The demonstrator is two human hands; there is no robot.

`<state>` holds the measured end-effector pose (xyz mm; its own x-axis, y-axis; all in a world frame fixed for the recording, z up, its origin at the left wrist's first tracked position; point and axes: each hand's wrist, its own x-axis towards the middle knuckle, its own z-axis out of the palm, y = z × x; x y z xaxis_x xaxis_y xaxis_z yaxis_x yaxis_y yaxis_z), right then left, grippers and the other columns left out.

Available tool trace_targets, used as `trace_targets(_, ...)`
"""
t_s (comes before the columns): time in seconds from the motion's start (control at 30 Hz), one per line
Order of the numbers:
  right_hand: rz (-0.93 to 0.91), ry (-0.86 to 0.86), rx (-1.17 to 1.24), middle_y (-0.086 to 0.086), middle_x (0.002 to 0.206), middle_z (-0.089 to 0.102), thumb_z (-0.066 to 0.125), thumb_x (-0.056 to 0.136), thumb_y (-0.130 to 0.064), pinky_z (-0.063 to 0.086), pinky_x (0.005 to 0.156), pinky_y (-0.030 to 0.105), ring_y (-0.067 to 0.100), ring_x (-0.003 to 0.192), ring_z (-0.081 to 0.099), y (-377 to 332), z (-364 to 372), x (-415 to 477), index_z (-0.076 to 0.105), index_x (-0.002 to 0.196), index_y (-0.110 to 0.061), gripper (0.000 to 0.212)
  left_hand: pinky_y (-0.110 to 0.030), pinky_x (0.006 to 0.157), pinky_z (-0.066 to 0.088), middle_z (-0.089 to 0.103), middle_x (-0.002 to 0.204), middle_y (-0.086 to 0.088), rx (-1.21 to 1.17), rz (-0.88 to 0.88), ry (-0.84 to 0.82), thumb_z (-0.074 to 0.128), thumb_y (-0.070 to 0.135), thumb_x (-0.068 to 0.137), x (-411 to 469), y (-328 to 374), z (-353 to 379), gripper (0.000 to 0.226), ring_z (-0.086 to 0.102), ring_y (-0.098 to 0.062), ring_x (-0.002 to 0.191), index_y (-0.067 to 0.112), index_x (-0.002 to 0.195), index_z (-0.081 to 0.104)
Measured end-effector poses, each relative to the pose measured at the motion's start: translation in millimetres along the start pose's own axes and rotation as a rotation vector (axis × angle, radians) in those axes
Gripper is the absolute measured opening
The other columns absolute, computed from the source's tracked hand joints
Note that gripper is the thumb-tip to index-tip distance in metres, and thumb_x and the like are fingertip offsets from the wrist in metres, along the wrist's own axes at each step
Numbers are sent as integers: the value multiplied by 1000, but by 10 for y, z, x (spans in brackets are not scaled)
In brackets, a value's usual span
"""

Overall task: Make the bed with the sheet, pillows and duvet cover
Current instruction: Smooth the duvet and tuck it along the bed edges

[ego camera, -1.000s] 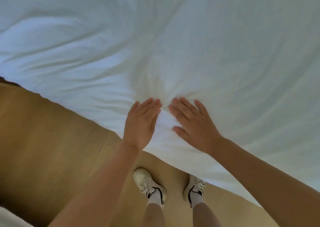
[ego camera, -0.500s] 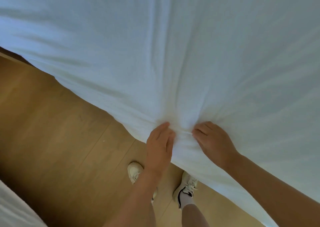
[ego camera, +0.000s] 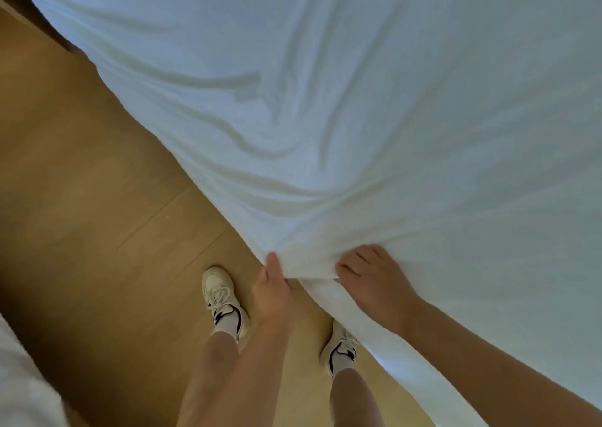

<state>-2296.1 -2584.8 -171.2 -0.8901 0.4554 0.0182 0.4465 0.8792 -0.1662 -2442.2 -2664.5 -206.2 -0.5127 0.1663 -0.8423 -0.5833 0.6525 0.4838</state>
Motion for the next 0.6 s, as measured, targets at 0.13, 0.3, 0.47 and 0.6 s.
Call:
trace_targets(0.13, -184, -13, 37, -5, 66, 55, 74, 74, -19, 44, 55, 25, 16, 60, 54, 18, 14, -222, 62, 60, -19, 19, -24, 44, 33, 37, 42, 2, -54, -55, 24, 46, 36, 98, -116, -314, 56, 45, 36, -12, 40, 11, 61, 42)
trace_targets(0.3, -190, -22, 127, -5, 62, 53, 86, 46, -11, 43, 52, 23, 15, 57, 52, 46, -30, -519, 63, 60, -18, 28, -25, 63, 35, 51, 74, -4, -39, -150, 105, 40, 28, 99, -301, -469, 504, 28, 47, -17, 66, 6, 87, 51)
trace_targets(0.47, -98, -36, 31, 7, 111, 68, 51, 76, -25, 50, 92, 36, 24, 104, 64, 291, -148, -1152, 70, 109, -8, 42, -30, 71, 47, 65, 99, -4, -73, -164, -24, 44, 47, 94, -992, -1032, 885, 38, 62, -19, 89, 13, 108, 54)
trace_targets(0.6, -65, -40, 17, 4, 96, 70, 66, 70, -18, 50, 88, 34, 23, 96, 60, 602, -244, -1846, 74, 91, -10, 24, -31, 61, 38, 58, 72, -3, 169, 14, 220, 34, 46, 98, -1317, -1270, 1048, 46, 56, -22, 71, 9, 79, 55)
